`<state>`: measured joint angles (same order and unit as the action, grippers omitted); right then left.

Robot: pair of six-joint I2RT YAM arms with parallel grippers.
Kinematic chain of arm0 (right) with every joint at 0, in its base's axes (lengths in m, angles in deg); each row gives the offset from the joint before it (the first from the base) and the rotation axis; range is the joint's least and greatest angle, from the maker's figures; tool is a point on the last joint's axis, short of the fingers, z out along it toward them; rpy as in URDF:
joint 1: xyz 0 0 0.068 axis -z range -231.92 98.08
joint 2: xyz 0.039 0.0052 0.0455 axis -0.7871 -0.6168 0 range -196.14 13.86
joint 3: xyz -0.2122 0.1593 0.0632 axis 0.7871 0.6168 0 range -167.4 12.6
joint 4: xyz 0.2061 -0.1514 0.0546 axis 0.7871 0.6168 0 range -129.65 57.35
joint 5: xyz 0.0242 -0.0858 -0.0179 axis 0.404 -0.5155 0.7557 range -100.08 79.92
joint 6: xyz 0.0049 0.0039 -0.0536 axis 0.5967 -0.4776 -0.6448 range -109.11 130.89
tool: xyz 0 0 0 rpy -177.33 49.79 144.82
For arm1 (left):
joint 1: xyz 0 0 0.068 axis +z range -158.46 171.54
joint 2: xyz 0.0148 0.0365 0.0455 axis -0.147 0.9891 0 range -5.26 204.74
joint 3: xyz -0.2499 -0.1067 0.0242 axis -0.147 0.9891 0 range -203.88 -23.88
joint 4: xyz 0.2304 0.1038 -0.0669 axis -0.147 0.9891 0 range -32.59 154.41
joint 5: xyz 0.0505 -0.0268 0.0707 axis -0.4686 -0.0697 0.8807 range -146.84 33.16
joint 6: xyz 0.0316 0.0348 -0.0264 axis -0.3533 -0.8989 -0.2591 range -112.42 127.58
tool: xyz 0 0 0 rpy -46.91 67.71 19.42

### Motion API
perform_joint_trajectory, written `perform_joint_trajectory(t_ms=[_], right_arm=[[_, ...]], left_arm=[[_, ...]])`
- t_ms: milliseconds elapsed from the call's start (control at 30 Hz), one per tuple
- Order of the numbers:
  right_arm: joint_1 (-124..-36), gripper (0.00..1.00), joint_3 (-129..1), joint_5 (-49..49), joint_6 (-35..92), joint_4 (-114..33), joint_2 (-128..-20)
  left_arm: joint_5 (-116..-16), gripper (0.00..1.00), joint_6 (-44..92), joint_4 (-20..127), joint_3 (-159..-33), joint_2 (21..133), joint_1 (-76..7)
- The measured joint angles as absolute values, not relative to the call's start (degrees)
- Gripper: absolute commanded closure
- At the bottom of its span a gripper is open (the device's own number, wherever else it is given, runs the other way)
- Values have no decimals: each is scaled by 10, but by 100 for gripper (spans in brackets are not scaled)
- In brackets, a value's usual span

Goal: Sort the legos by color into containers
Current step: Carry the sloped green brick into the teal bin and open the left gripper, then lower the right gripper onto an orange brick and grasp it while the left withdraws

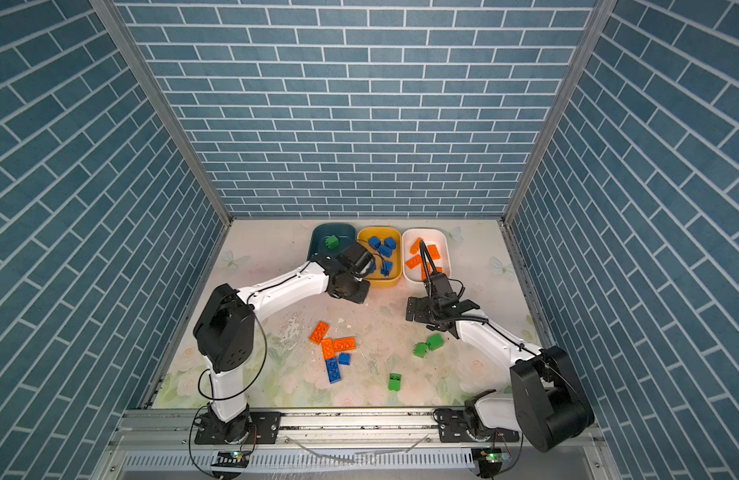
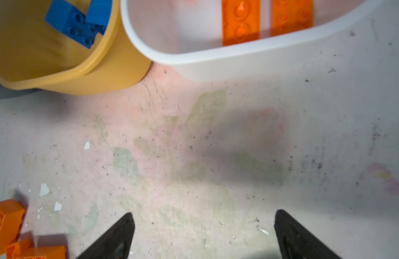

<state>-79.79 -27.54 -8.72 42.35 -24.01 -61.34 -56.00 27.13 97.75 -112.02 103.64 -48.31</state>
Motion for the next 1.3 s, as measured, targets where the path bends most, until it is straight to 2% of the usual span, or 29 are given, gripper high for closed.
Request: perform_joint_trajectory(t_ms=[200, 433, 633, 767, 900, 1033, 1300], right_arm=[[-840, 6, -284, -56, 410, -245, -629], [-911, 12, -303, 19, 327, -297, -687], [-958, 19, -327, 82, 208, -337, -745], [-982, 23, -367, 105, 103, -323, -786], [-995, 26, -417, 120, -1, -293, -825], [-1003, 30, -449, 140, -101, -253, -859], [-1012, 30, -471, 167, -227, -198, -899]], left_arm=[[-541, 70, 261, 969, -1133, 1031, -402], [-545, 66, 261, 971, -1232, 1104, -347], [-548, 37, 265, 998, -1320, 1173, -321], [-551, 24, 261, 1007, -1329, 1168, -315], [-558, 16, 264, 1001, -1297, 1130, -315], [-576, 14, 273, 989, -1233, 1063, -309], [-598, 6, 297, 963, -1122, 972, -280]])
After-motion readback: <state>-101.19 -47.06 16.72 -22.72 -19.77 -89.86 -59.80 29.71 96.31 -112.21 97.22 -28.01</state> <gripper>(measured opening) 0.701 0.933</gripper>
